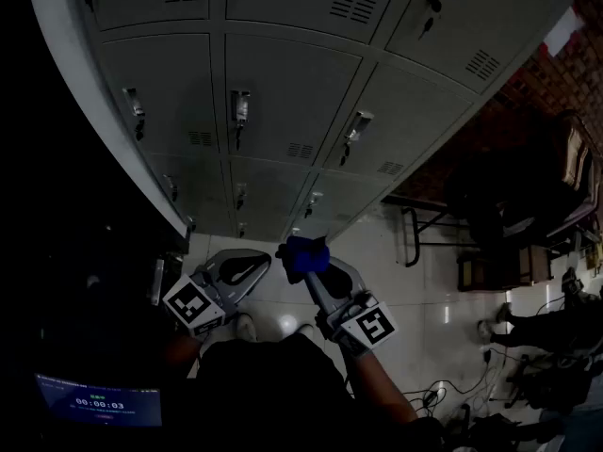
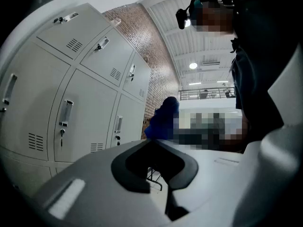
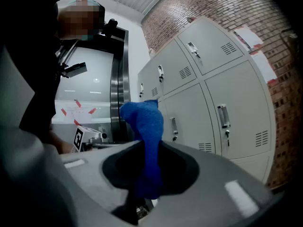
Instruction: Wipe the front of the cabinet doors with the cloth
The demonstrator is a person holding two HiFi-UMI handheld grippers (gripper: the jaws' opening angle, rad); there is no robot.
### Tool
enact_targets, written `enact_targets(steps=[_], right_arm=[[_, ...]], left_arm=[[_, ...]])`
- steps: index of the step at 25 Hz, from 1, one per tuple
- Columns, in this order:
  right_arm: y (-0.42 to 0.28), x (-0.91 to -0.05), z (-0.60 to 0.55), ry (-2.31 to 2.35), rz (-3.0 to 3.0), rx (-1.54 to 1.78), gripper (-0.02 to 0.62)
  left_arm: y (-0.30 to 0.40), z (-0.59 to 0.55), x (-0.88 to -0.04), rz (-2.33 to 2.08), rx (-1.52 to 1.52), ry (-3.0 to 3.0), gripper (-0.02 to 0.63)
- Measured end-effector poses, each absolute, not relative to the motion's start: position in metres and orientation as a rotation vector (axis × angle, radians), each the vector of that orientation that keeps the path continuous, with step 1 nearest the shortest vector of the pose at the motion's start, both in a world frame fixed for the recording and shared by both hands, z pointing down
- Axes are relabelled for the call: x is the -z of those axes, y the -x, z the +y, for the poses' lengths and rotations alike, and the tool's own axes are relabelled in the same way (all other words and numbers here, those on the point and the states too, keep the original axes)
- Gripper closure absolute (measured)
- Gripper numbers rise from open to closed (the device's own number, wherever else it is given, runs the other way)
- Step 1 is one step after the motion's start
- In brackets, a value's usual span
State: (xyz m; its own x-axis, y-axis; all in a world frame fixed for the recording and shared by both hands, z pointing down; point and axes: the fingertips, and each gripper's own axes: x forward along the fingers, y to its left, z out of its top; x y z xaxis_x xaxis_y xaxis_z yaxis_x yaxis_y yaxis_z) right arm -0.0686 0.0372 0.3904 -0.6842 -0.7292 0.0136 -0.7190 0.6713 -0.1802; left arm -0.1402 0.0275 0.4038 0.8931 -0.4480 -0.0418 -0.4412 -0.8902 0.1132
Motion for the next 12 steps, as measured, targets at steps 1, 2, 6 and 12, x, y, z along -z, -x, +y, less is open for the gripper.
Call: enact_targets(steps=[1,2,6,12], right_arm=[[0.072,-0.391,0.036,1.224,2.818,0.27,0.526],[0.074,-0.392,0.036,1.227,2.816,0.275,0.526],[0.076,-0.393,0.031,1.253,2.794,0.284,0.526],[0.059,-0.386,0.007,1.267,2.755,0.269,0.526]], left_arm=[[0.144,0.027,-0.404,-0.696,0.102,-2.954,0.603],[0.147,0.027,-0.404,-0.695,0.102,-2.951,0.603],[0.155,0.021,-0.409,-0.69,0.1,-2.946,0.603],[0.146,0.0,-0.407,-0.711,0.089,-2.959,0.603]])
